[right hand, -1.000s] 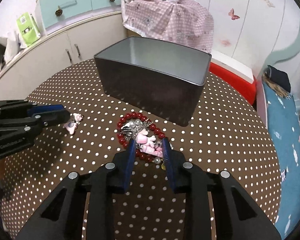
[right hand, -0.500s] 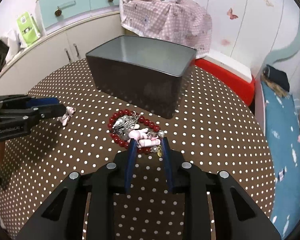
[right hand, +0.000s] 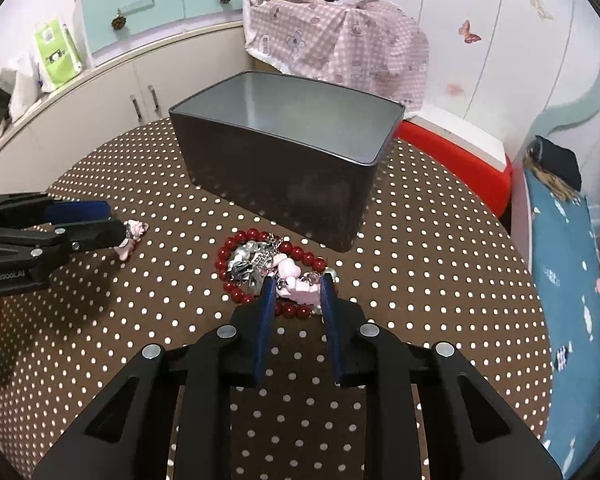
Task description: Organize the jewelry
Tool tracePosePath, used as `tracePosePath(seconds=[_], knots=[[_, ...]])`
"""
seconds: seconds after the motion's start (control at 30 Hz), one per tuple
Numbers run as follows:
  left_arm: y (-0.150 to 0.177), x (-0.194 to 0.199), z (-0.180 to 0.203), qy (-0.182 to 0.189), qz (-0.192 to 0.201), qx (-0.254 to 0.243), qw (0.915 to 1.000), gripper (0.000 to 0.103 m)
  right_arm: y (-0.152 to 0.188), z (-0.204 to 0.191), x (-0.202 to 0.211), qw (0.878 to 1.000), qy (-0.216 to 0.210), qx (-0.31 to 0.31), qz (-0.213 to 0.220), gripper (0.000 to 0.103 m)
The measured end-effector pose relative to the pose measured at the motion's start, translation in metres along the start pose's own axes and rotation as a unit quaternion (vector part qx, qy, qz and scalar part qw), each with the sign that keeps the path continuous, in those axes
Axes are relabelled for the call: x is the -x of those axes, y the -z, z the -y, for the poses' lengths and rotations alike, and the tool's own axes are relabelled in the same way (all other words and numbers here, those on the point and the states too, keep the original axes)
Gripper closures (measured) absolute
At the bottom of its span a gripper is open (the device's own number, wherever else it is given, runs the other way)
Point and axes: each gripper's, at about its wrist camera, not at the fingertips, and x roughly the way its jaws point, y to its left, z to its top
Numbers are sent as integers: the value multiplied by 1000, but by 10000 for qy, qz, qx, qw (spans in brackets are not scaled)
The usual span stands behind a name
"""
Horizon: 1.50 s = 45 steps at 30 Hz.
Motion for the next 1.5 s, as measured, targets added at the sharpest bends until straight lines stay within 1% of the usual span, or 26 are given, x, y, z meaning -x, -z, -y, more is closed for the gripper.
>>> tracePosePath(seconds=[0.1,0.2,0.23,0.27,0.3,0.43,0.6,0.8,0.83,0.87,0.9,0.93,0.97,1.07,1.2,1.3,1.4,1.5], knots=[[1,0,-2,3,-14,36,10000,63,0,3,1,9999,-80,-100,40,82],[3,3,-3,10,5,15,10000,62,-1,4,9,9998,-63,-119,154,82],[4,5,-3,-2,23,3,10000,61,-1,5,12,9997,-99,-150,181,82],[5,6,-3,-10,49,-10,10000,56,-2,6,16,9995,-107,-167,233,82],[6,8,-3,-19,76,-30,10000,54,-2,8,20,9994,-84,-185,288,82],[13,10,-5,-74,118,-78,9999,54,-8,13,40,9977,-266,-394,484,82],[15,5,-6,-158,78,-65,9998,54,-13,16,57,9961,-288,-446,708,82],[10,2,11,-46,91,-310,9995,55,-18,19,61,9954,-317,-515,742,82],[8,-2,16,-75,66,-400,9992,55,-19,20,60,9953,-320,-522,747,82],[7,-6,19,-175,9,-461,9988,65,-20,20,60,9953,-329,-522,751,82],[6,-11,21,-243,-66,-496,9985,74,-21,19,60,9952,-323,-523,767,82],[6,-13,24,-316,-33,-546,9980,79,-23,19,61,9950,-319,-530,782,82],[5,-14,25,-313,-57,-562,9979,84,-24,20,61,9947,-328,-555,796,82],[2,-15,25,-313,-19,-519,9982,89,-30,22,61,9944,-330,-563,827,82],[-4,-11,18,-223,43,-431,9988,90,-39,21,61,9943,-328,-502,880,82],[-16,3,18,-78,235,-440,9987,90,-48,21,63,9939,-313,-454,953,82],[-38,23,21,211,511,-450,9975,90,-56,21,64,9936,-302,-439,998,82],[-60,34,24,489,677,-437,9955,90,-68,23,61,9933,-284,-445,1029,82]])
